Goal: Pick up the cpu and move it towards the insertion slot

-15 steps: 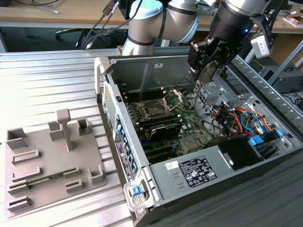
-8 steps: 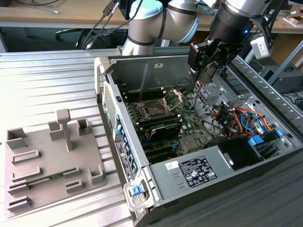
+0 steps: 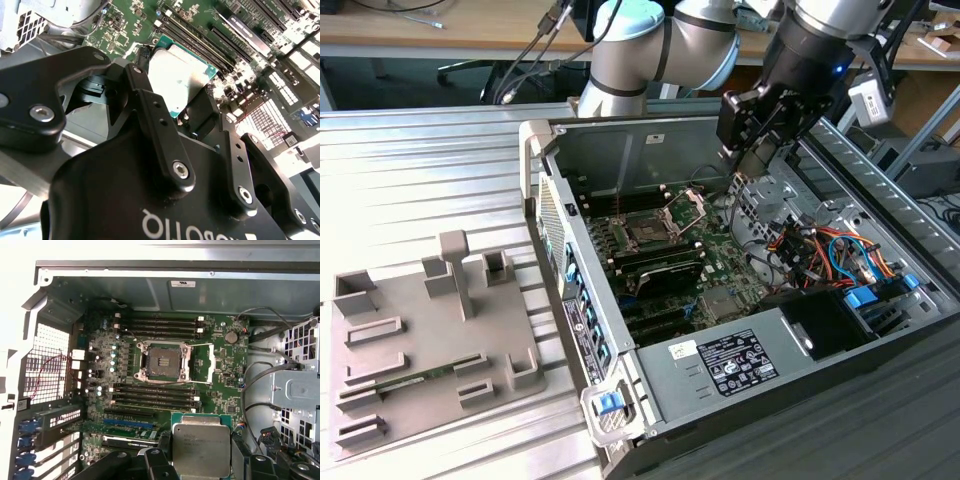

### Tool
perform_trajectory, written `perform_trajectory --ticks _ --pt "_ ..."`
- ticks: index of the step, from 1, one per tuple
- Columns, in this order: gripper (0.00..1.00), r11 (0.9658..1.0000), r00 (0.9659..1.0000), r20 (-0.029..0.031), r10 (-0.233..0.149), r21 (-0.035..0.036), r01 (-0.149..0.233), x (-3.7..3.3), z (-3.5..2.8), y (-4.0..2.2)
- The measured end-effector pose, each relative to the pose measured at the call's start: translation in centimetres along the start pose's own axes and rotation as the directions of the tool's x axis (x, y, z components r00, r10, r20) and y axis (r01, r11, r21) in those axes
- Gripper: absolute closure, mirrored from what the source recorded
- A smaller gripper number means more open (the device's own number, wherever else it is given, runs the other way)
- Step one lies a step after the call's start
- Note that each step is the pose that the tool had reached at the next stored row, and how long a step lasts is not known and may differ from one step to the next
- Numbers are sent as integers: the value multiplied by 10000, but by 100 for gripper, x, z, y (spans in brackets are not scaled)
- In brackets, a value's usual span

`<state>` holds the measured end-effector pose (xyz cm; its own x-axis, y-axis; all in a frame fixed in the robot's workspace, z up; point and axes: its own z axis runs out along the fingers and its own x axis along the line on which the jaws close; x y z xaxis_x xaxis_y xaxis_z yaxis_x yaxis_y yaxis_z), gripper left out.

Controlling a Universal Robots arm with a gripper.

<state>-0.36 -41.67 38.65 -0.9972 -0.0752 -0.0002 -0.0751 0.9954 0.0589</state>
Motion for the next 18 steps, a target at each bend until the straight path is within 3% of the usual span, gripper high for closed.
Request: perform_trajectory --ticks 18 --pt "45 10000 10000 0 -1 -1 1 -14 82 0"
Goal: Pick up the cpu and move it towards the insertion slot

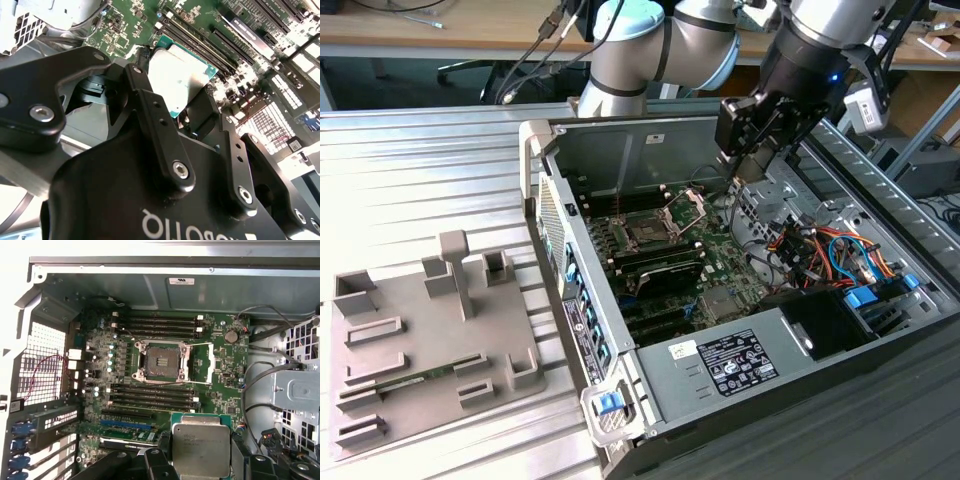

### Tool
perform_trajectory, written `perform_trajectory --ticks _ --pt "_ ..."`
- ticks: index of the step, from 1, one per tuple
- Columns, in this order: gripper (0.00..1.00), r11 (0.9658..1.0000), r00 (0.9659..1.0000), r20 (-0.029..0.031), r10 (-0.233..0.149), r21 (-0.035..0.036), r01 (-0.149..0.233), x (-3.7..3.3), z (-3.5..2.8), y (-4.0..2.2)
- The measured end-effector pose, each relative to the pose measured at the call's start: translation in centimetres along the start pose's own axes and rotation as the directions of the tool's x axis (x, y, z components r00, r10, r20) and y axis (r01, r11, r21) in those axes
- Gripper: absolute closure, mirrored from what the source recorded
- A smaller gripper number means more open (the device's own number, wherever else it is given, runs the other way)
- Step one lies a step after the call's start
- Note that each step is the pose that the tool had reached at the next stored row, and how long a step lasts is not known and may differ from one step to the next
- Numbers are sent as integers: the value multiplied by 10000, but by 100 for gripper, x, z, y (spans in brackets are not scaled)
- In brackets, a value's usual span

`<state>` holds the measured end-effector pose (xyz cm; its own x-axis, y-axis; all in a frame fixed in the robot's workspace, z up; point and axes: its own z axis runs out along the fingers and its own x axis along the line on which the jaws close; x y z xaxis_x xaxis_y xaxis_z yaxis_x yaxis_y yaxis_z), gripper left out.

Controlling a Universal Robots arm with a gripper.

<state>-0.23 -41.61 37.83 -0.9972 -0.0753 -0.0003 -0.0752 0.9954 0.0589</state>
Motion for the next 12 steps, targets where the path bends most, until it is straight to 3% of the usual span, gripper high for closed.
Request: perform_trajectory --ticks 12 --pt "45 10000 10000 0 1 2 -1 0 33 5"
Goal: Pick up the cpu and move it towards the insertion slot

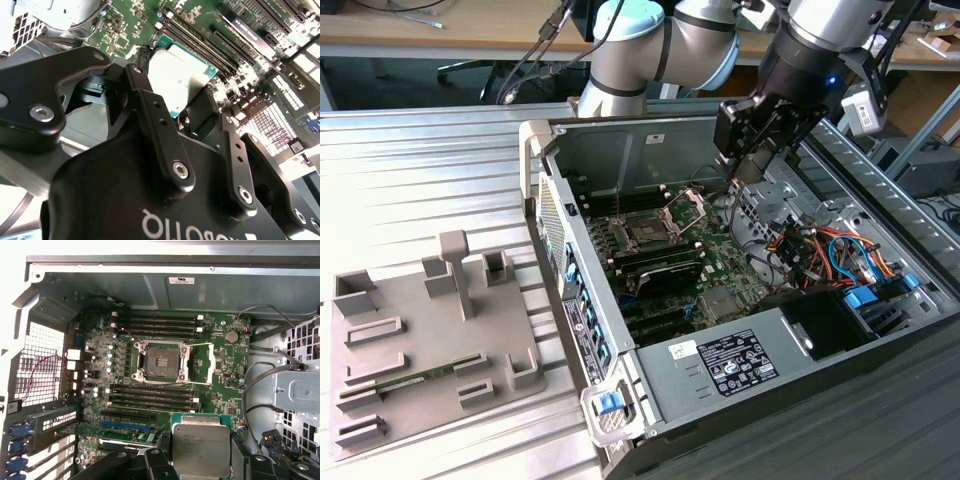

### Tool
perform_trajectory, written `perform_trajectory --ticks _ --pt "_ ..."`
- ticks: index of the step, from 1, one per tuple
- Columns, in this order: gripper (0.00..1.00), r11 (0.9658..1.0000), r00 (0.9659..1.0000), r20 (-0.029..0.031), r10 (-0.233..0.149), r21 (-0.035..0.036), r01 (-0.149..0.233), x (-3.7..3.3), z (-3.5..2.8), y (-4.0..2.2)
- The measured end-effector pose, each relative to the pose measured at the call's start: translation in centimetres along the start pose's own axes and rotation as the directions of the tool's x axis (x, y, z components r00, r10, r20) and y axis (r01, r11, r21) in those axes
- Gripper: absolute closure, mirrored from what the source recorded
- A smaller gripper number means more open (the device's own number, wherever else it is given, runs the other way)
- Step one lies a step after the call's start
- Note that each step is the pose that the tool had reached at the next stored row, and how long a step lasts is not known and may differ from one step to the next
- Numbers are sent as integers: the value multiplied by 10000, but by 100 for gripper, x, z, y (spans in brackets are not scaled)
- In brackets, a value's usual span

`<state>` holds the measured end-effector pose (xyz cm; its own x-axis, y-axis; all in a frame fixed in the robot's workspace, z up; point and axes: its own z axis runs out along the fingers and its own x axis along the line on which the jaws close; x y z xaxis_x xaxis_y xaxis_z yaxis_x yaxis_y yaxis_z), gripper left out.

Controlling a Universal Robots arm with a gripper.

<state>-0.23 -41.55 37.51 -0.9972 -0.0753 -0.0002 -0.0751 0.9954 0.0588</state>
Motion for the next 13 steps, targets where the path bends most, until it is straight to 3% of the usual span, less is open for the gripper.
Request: perform_trajectory --ticks 13 --pt "45 10000 10000 0 0 -1 0 0 49 -3"
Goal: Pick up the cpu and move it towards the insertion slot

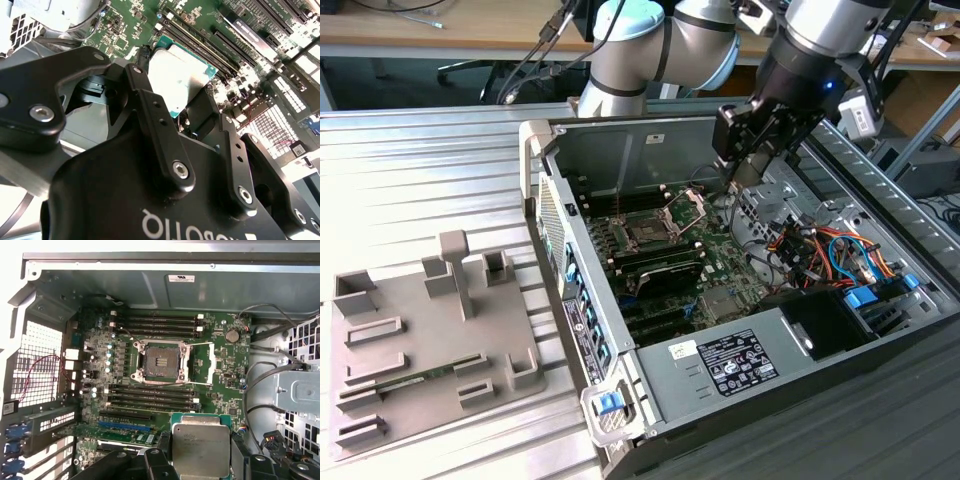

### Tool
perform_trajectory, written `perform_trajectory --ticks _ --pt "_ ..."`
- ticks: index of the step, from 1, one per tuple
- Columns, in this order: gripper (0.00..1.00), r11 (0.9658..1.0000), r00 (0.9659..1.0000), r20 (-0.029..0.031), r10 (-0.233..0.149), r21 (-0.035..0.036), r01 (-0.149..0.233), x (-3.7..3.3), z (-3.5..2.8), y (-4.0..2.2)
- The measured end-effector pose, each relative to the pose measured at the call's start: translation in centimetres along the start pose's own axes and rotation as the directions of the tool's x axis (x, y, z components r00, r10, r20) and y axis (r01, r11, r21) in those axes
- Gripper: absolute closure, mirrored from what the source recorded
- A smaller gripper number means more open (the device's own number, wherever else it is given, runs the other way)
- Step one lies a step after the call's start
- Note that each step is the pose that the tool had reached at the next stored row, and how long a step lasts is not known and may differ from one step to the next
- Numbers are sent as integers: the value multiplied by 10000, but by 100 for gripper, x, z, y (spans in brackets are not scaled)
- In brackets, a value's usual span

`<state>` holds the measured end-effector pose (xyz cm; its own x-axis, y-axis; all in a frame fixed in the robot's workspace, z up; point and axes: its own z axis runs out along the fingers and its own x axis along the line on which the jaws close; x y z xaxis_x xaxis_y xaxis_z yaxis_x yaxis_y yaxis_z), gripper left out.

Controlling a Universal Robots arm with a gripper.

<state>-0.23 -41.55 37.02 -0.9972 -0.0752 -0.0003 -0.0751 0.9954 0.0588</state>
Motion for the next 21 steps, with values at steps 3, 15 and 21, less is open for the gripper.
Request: perform_trajectory --ticks 3,15,21 --pt "45 10000 10000 0 0 -1 0 0 8 0" --pt "45 10000 10000 0 0 -1 0 0 33 -2" --pt "45 10000 10000 0 0 -1 0 0 42 -2"
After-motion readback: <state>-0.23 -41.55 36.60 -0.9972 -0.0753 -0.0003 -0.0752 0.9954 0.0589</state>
